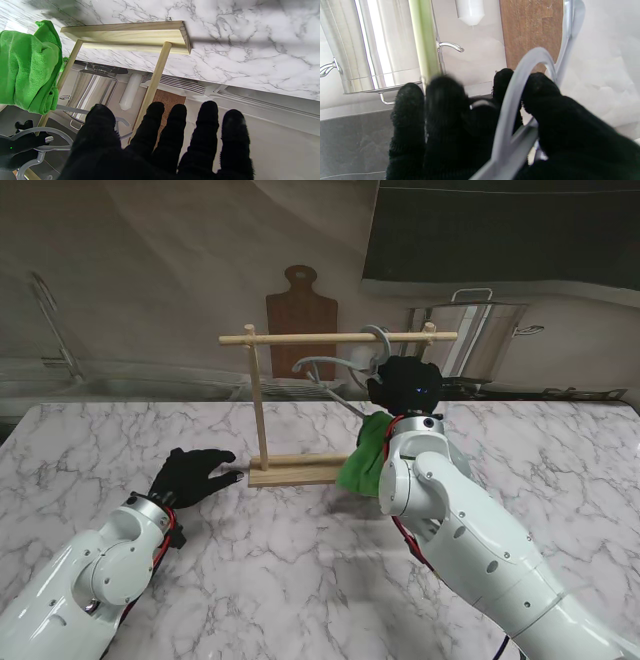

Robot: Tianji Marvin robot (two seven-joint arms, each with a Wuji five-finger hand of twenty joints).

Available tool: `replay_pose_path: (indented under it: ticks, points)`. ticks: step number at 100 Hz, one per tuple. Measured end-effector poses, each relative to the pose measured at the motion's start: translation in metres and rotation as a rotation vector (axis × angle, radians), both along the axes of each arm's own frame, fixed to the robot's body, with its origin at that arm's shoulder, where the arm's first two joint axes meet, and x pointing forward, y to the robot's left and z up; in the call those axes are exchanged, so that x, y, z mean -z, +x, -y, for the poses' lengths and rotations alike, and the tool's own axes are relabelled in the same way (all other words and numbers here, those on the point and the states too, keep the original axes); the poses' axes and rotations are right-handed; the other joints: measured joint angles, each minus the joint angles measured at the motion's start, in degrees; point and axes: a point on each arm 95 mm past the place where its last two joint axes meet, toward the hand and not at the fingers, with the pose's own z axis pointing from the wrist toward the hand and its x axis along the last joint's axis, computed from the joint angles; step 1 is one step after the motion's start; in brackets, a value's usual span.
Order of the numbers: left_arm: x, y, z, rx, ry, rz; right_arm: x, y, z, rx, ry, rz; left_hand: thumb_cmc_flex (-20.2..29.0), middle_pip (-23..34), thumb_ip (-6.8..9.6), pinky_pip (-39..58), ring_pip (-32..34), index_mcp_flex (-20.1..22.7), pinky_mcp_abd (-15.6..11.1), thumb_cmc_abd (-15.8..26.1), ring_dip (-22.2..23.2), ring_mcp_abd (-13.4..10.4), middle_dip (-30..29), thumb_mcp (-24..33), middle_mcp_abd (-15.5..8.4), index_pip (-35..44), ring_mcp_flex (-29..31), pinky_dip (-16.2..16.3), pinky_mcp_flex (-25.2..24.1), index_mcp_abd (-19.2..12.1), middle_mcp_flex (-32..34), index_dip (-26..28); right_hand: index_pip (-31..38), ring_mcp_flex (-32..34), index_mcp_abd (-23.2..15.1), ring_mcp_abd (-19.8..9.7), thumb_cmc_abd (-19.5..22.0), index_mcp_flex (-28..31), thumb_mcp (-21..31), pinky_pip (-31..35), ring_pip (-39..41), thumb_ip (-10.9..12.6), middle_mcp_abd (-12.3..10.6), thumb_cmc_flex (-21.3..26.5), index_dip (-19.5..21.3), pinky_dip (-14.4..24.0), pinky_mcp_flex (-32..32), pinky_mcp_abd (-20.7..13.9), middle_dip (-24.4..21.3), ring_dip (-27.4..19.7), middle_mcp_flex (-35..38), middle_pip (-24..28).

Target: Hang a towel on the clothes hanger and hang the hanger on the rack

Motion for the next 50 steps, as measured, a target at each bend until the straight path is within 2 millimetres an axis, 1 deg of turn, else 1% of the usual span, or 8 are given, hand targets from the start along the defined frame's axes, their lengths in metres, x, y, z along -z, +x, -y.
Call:
replay_pose_path:
  ticks: [3,9,15,19,23,33,41,50]
  points:
    - [0.0,0.0,0.0,0.001,0.0,0.0,0.001,-0.001,-0.001,0.0,0.001,0.004,0.0,0.0,0.0,0.0,0.0,0.0,0.0,0.0,0.0,0.0,0.0,0.0,0.0,0.0,0.0,0.0,0.0,0.0,0.0,0.0,-1.91,-0.83,-0.75,0.47,1.52,0.02,-1.58,-1.09,-4.97,0.53,0.77,-0.59,-0.3,-0.01,-2.04,0.01,-0.7,-1.52,-1.57,-2.2]
    - [0.001,0.0,0.001,0.001,0.001,0.0,0.002,-0.004,-0.001,0.003,-0.005,0.027,0.0,0.0,0.0,0.0,0.0,0.0,0.0,0.0,0.0,0.0,0.0,0.0,0.0,0.0,0.0,0.0,-0.67,0.0,0.0,0.01,-7.75,-4.83,-0.85,1.08,4.27,-1.48,-5.88,-3.27,-13.95,2.52,2.01,-5.29,-0.28,-0.01,-5.86,0.04,-2.24,-2.3,-5.78,-6.55]
    - [0.001,0.001,0.001,0.002,0.0,0.003,0.004,-0.007,-0.001,0.006,-0.024,0.045,0.0,0.0,0.0,0.0,0.0,0.0,0.0,0.0,0.0,0.0,0.0,0.0,0.0,0.0,0.0,-0.51,-1.39,0.0,0.0,0.04,-12.46,-9.4,-0.85,1.31,6.53,-2.22,-8.21,-4.78,-20.42,5.15,3.01,-8.73,1.92,0.42,-8.98,0.05,-3.77,-2.74,-10.31,-10.49]
    - [0.001,0.001,0.001,0.002,0.001,0.005,0.005,-0.009,-0.001,0.008,-0.034,0.048,0.0,0.0,0.0,0.0,0.0,0.0,0.0,0.01,0.0,0.0,0.0,0.0,0.0,0.0,0.0,-0.88,-1.44,-0.01,0.0,0.05,-15.64,-12.04,-0.85,1.32,8.14,-4.18,-10.28,-5.64,-23.08,6.68,3.15,-10.03,2.74,0.49,-10.93,0.05,-5.14,-3.51,-13.16,-13.36]
    - [0.001,0.001,0.001,0.002,0.001,0.005,0.006,-0.011,0.0,0.01,-0.033,0.048,0.0,0.0,0.0,0.0,0.0,0.0,0.0,0.01,0.0,0.0,0.0,0.0,0.0,0.0,0.0,-1.01,-1.59,-0.01,0.0,0.05,-17.69,-15.56,-0.85,1.32,8.42,-6.79,-11.8,-6.51,-25.31,7.25,3.3,-11.36,3.35,0.53,-12.96,0.07,-6.08,-4.22,-17.13,-15.9]
    - [0.001,0.001,0.002,0.002,0.002,0.005,0.009,-0.017,0.003,0.009,-0.016,0.046,0.0,0.0,0.0,0.0,-0.04,0.01,0.0,0.01,0.0,0.0,0.0,0.0,0.0,0.0,0.0,-1.74,-2.17,-0.01,0.0,0.05,-21.45,-23.54,-0.85,1.12,9.23,-12.67,-14.34,-8.91,-28.86,7.26,3.91,-13.49,3.38,0.76,-17.57,0.18,-8.25,-5.74,-27.1,-21.1]
    - [0.001,0.001,0.002,0.003,0.002,0.005,0.008,-0.023,0.006,0.004,0.002,0.049,0.0,0.0,0.0,0.0,-0.07,0.01,0.0,0.01,0.0,0.0,0.01,0.0,0.0,0.0,0.0,-2.11,-2.19,-0.01,0.0,0.05,-22.72,-28.71,-0.83,0.67,10.7,-15.94,-18.16,-10.16,-30.04,7.27,4.23,-14.83,3.45,1.29,-20.14,0.39,-9.85,-6.48,-33.83,-23.14]
    - [0.001,0.001,0.002,0.004,0.003,0.004,0.006,-0.03,0.01,0.004,0.008,0.059,0.0,0.0,0.0,0.0,-0.12,0.01,0.0,0.01,0.0,0.0,0.01,0.0,0.0,0.0,0.0,-2.25,-2.2,-0.02,0.0,0.05,-22.78,-32.37,-0.75,0.72,11.29,-17.25,-18.99,-10.83,-31.16,7.29,4.69,-14.93,3.45,1.83,-21.68,0.41,-10.9,-6.94,-38.64,-24.52]
